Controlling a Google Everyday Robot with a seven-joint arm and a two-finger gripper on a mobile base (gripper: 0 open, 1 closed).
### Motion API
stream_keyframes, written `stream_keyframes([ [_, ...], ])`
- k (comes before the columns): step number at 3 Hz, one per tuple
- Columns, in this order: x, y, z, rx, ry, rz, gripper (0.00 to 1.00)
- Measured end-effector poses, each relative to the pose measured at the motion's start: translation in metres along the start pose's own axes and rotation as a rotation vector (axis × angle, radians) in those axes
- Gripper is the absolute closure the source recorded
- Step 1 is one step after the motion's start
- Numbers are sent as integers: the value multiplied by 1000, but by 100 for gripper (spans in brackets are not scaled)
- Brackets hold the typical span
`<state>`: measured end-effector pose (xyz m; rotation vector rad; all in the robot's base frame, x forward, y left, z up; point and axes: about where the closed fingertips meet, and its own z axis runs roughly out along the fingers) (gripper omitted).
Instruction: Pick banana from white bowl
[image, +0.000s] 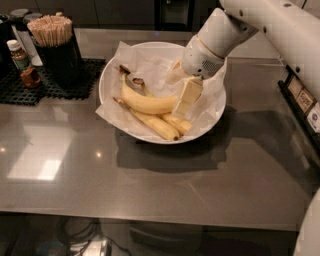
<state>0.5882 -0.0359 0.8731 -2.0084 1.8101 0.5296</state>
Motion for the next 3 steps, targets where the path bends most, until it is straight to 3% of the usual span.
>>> stream_keyframes([
  [1, 7, -3, 3, 3, -17, 16, 25],
  [3, 17, -1, 7, 18, -37, 41, 67],
])
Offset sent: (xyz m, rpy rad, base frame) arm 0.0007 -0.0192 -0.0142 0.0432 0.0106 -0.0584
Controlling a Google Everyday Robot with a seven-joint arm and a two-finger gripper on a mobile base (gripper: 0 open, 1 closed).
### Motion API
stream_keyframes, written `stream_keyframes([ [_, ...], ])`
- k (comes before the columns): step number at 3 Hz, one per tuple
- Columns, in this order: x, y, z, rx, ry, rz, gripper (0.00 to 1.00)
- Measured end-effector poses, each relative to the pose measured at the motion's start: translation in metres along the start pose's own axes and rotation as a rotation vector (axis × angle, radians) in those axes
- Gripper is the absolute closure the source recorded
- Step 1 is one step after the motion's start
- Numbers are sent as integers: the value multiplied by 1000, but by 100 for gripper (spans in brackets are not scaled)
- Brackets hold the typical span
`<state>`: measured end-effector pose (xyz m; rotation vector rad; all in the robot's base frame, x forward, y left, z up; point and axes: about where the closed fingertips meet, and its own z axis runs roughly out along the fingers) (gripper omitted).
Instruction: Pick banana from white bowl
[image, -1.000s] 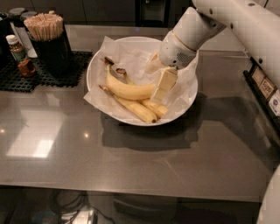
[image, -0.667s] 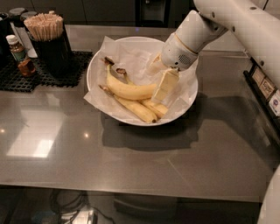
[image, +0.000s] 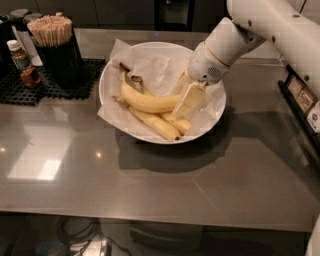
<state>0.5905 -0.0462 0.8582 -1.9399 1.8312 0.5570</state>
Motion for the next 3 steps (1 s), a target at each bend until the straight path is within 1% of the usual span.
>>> stream_keyframes([
  [1, -2, 1, -2, 2, 0, -1, 90],
  [2, -14, 4, -11, 38, 34, -29, 100],
  [3, -33, 19, -37, 119, 55, -65, 100],
])
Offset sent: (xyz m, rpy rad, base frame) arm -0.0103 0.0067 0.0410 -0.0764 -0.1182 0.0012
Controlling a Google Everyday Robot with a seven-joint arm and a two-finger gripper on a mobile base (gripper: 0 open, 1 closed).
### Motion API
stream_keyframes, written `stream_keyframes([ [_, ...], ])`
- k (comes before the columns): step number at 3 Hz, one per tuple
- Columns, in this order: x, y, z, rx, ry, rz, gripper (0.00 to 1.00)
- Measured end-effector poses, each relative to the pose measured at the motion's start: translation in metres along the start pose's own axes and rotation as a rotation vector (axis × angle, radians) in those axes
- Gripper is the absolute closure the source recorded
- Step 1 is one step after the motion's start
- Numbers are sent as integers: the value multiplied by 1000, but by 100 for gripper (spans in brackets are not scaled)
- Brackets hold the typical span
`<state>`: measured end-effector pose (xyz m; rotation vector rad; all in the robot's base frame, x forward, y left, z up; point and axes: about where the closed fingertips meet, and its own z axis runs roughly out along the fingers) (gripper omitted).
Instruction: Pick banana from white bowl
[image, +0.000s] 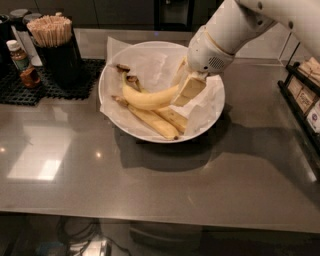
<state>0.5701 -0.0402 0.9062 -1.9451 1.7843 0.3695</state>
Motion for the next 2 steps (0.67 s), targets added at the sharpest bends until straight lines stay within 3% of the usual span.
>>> stream_keyframes([
  [1, -21, 26, -42, 112, -32, -47, 100],
  [2, -22, 51, -79, 221, -98, -65, 100],
])
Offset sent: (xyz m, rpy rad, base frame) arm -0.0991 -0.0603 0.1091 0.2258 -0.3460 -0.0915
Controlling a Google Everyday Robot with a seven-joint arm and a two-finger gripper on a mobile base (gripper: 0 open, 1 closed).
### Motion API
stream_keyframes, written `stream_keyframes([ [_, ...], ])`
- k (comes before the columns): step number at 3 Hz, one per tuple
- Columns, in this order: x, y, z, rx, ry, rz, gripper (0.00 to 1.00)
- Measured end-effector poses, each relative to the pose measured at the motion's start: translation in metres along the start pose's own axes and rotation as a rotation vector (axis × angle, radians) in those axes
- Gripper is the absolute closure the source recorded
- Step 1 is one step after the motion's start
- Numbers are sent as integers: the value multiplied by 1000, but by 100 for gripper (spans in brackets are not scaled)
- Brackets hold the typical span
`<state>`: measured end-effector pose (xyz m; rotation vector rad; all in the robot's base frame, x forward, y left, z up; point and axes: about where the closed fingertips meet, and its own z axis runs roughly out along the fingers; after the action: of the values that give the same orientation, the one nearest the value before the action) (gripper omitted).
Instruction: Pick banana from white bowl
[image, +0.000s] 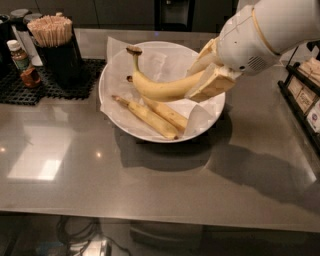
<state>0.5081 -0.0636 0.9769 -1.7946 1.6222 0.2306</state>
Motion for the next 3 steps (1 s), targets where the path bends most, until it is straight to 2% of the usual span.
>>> stream_keyframes([
  [1, 3, 14, -35, 94, -80, -14, 100],
  [2, 3, 31, -64, 164, -144, -55, 100],
  [3, 2, 47, -85, 213, -176, -95, 100],
])
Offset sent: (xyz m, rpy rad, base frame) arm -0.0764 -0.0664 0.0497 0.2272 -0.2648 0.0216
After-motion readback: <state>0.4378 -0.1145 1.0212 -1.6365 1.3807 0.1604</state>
